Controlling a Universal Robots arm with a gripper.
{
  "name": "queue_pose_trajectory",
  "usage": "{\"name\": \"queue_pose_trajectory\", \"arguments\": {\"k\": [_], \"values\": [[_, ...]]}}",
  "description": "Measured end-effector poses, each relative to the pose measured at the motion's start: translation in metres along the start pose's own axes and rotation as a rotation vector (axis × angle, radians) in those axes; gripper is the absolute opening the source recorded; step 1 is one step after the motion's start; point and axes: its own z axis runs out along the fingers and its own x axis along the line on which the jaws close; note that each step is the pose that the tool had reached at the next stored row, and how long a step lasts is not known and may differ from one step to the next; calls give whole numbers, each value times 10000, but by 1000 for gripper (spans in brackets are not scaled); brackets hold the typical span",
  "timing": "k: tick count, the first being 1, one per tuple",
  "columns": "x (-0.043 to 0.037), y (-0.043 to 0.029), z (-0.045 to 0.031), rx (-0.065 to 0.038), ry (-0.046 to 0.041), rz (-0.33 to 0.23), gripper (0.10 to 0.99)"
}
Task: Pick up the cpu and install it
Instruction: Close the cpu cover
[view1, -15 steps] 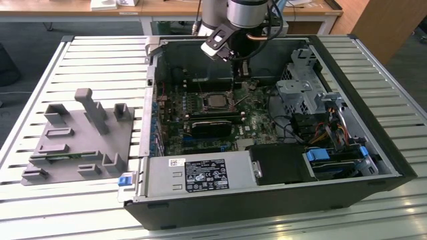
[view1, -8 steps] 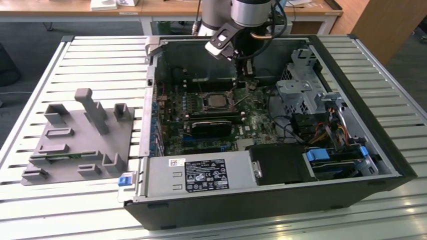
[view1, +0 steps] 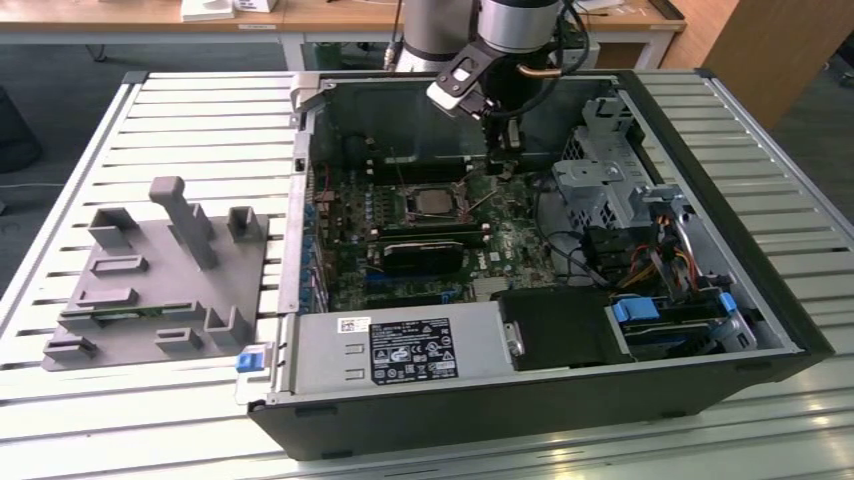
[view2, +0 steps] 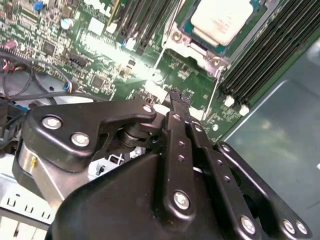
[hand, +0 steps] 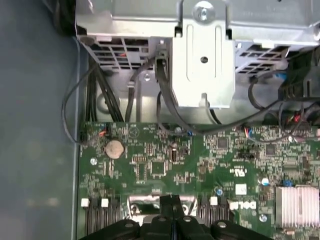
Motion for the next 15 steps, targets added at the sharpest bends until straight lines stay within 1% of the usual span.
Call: {"name": "queue_pose_trajectory", "arguments": {"k": [5,11,15], "values": [[49,38,0,0,-1,-4,106],[53,132,8,0,0,-5,106],[57,179,16,0,0,-4,106]]}}
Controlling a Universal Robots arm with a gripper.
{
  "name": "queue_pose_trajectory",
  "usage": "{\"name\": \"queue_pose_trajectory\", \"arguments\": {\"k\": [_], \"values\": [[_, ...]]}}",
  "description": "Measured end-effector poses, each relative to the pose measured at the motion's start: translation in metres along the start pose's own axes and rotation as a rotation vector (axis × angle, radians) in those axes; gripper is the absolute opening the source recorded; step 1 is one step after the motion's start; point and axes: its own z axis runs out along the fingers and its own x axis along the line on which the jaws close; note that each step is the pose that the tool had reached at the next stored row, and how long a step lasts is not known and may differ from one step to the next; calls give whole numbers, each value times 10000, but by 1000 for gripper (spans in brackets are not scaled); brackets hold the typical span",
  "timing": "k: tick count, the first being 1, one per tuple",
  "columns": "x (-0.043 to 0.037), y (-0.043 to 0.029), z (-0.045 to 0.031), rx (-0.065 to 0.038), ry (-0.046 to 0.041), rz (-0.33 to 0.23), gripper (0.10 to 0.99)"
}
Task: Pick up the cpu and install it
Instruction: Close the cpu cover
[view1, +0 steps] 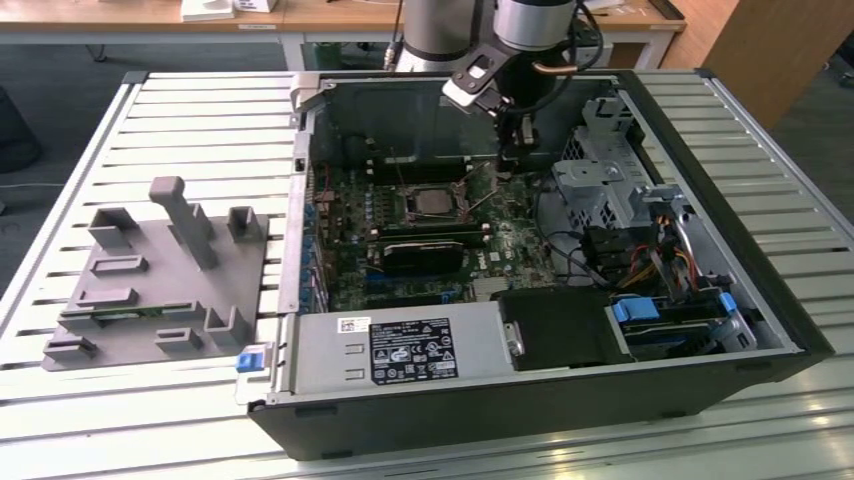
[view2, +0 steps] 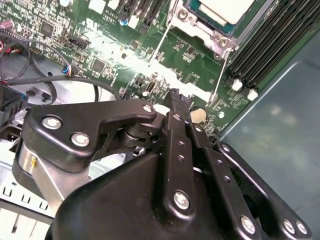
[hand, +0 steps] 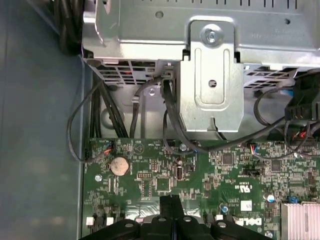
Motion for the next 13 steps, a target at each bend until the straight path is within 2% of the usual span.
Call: {"name": "queue_pose_trajectory", "arguments": {"k": [4,13], "values": [[16,27,25,0,1,0,106],[53,59,152,1,-1,0,106]]}}
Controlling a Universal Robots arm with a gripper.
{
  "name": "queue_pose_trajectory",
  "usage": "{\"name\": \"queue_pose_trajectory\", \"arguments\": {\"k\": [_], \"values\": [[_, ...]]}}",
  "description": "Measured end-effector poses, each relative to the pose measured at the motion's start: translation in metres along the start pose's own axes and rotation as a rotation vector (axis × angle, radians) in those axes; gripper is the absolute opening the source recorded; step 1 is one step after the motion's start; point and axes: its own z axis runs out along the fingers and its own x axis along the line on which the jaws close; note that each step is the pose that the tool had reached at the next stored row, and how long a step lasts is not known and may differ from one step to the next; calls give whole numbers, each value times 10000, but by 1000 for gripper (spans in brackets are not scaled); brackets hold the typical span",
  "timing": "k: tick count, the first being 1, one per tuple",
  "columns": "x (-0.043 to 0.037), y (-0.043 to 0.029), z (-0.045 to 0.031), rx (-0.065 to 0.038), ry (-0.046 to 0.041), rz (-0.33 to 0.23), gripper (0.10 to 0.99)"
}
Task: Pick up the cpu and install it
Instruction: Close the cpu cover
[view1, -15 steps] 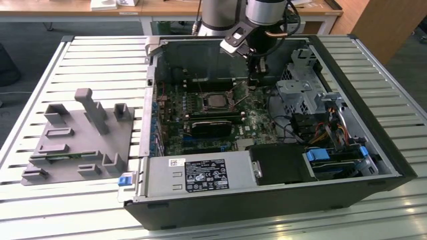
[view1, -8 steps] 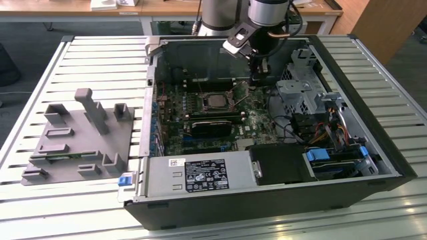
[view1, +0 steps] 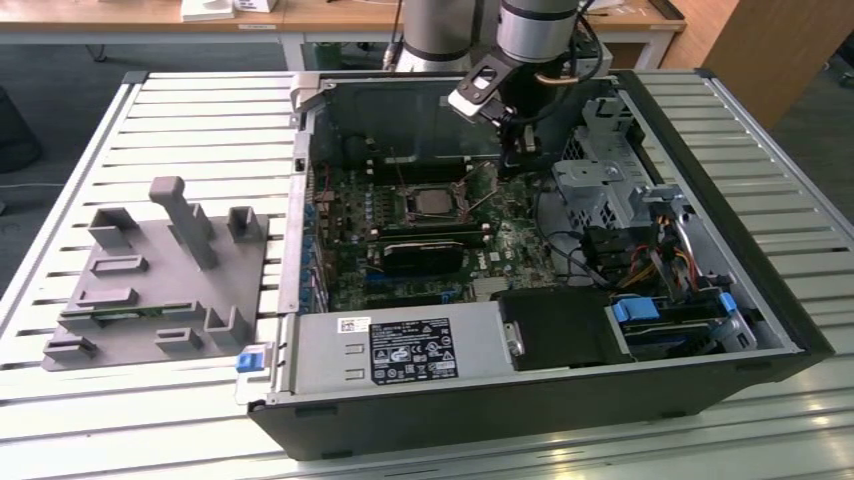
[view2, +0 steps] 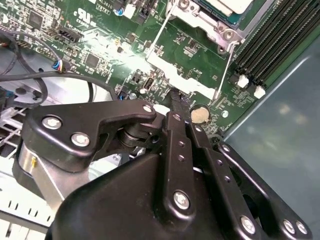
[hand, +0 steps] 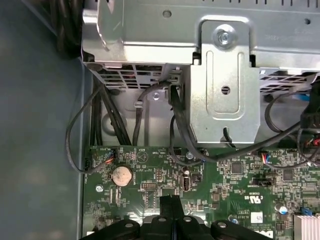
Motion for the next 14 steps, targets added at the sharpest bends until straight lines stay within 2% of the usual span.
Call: {"name": "queue_pose_trajectory", "arguments": {"k": [4,14], "values": [[0,-20,11,1,-1,-2,106],[0,-189,4,0,14,0,106]]}}
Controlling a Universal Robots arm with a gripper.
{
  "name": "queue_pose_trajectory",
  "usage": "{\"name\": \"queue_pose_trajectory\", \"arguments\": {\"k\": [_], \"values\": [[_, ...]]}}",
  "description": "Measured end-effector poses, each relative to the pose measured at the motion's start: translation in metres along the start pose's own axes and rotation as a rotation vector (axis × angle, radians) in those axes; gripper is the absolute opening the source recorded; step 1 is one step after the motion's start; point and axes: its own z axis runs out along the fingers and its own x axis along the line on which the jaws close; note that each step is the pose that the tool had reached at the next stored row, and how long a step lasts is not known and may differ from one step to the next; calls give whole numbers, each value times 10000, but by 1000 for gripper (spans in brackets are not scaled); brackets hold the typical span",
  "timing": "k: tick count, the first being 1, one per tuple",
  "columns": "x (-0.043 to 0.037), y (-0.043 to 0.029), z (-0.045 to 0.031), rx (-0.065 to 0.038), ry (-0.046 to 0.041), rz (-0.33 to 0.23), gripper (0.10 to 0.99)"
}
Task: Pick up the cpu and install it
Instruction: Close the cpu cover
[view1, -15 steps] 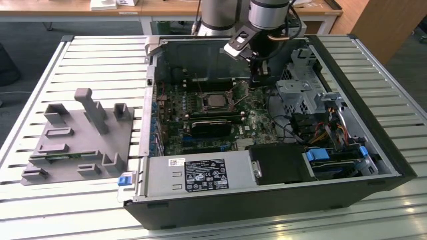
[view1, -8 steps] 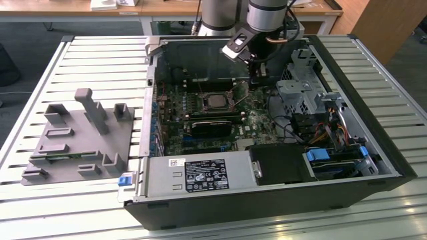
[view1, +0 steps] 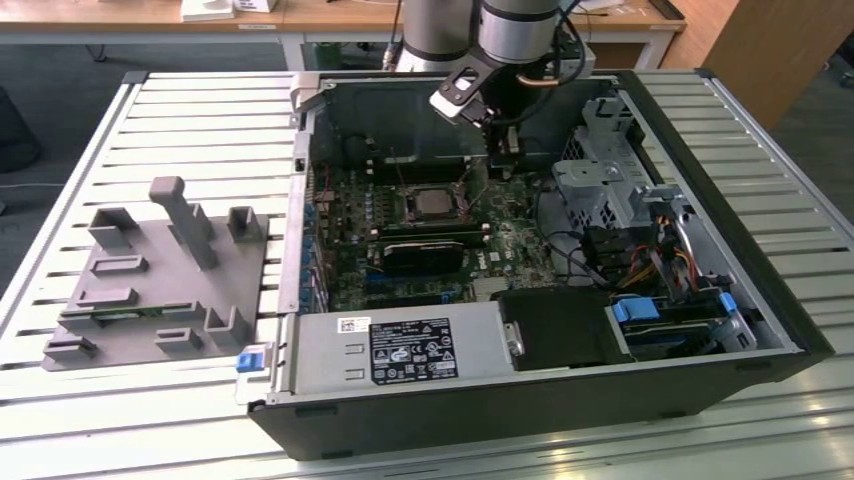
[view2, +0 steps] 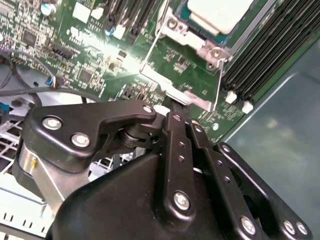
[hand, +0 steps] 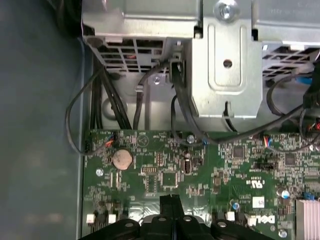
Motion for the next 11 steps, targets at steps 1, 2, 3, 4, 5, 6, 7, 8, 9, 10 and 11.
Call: {"name": "queue_pose_trajectory", "arguments": {"k": [1,2,3,4,5,6,7,8,9,10,11], "values": [[0,-20,-1,0,0,0,106],[0,-37,-2,0,0,0,106],[0,-55,-2,0,1,1,106],[0,-73,-3,0,0,0,106],[0,-92,-4,0,1,1,106],[0,-112,-4,-1,1,1,106],[0,-132,-5,0,1,1,106],[0,-151,-6,0,1,1,106],[0,-171,-7,0,0,0,106],[0,-190,-7,0,0,0,106],[0,-207,-7,0,0,0,106]]}}
